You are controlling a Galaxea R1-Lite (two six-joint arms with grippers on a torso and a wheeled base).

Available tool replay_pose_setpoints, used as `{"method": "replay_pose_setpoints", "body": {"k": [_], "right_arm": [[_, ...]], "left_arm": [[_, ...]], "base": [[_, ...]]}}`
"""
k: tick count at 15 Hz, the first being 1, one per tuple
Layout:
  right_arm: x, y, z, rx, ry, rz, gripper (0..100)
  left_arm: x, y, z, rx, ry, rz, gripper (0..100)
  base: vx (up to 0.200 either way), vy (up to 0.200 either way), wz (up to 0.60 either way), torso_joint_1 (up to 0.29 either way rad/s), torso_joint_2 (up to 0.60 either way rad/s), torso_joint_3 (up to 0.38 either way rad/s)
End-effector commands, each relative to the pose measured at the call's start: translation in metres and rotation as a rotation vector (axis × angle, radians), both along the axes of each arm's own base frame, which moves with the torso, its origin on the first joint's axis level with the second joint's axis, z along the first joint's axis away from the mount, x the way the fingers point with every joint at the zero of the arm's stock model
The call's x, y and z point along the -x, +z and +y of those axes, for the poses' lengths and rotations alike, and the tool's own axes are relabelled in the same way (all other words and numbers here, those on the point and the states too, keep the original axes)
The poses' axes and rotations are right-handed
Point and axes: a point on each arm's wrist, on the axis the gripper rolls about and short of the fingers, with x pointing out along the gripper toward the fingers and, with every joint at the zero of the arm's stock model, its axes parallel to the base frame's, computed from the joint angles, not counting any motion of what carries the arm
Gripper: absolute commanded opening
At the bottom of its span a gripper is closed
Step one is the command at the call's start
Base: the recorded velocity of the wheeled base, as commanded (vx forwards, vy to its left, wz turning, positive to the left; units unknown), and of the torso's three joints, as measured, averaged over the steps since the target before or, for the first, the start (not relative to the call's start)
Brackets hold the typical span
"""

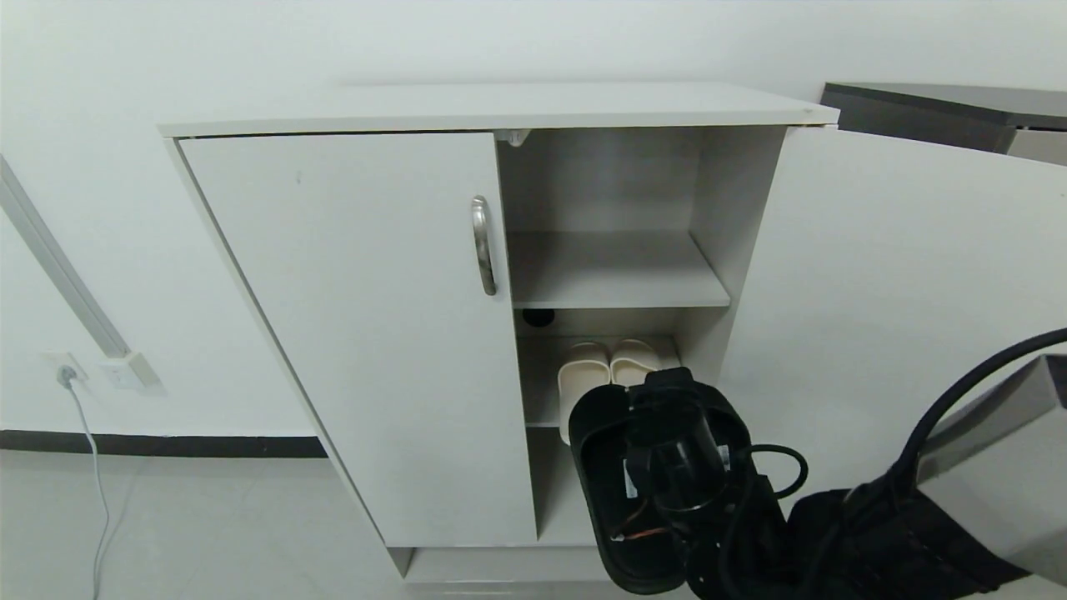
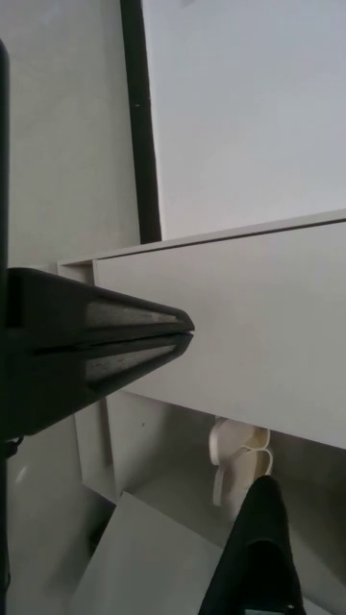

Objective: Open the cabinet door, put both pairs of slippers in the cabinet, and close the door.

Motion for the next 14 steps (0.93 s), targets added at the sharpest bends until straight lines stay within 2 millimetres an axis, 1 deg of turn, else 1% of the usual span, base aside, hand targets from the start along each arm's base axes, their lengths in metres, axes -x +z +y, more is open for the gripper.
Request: {"method": "replay_pose_setpoints", "body": {"k": [1, 4, 8, 10, 14], "right_arm": [[0.0, 0.055, 0.007, -0.062, -0.014, -0.049, 0], [0.007, 0.095, -0.001, -0.066, -0.02, -0.031, 0], [0.007, 0.123, -0.001, -0.125, -0.02, -0.052, 0], [0.004, 0.125, 0.003, -0.125, -0.019, -0.055, 0], [-0.004, 0.12, 0.012, -0.125, -0.016, -0.052, 0]], "left_arm": [[0.0, 0.0, 0.0, 0.0, -0.001, 0.001, 0], [0.0, 0.0, 0.0, 0.0, -0.001, 0.001, 0], [0.0, 0.0, 0.0, 0.0, -0.001, 0.001, 0], [0.0, 0.0, 0.0, 0.0, -0.001, 0.001, 0], [0.0, 0.0, 0.0, 0.0, -0.001, 0.001, 0]], "base": [[0.0, 0.0, 0.0, 0.0, 0.0, 0.0], [0.0, 0.0, 0.0, 0.0, 0.0, 0.0], [0.0, 0.0, 0.0, 0.0, 0.0, 0.0], [0.0, 0.0, 0.0, 0.0, 0.0, 0.0], [0.0, 0.0, 0.0, 0.0, 0.0, 0.0]]}}
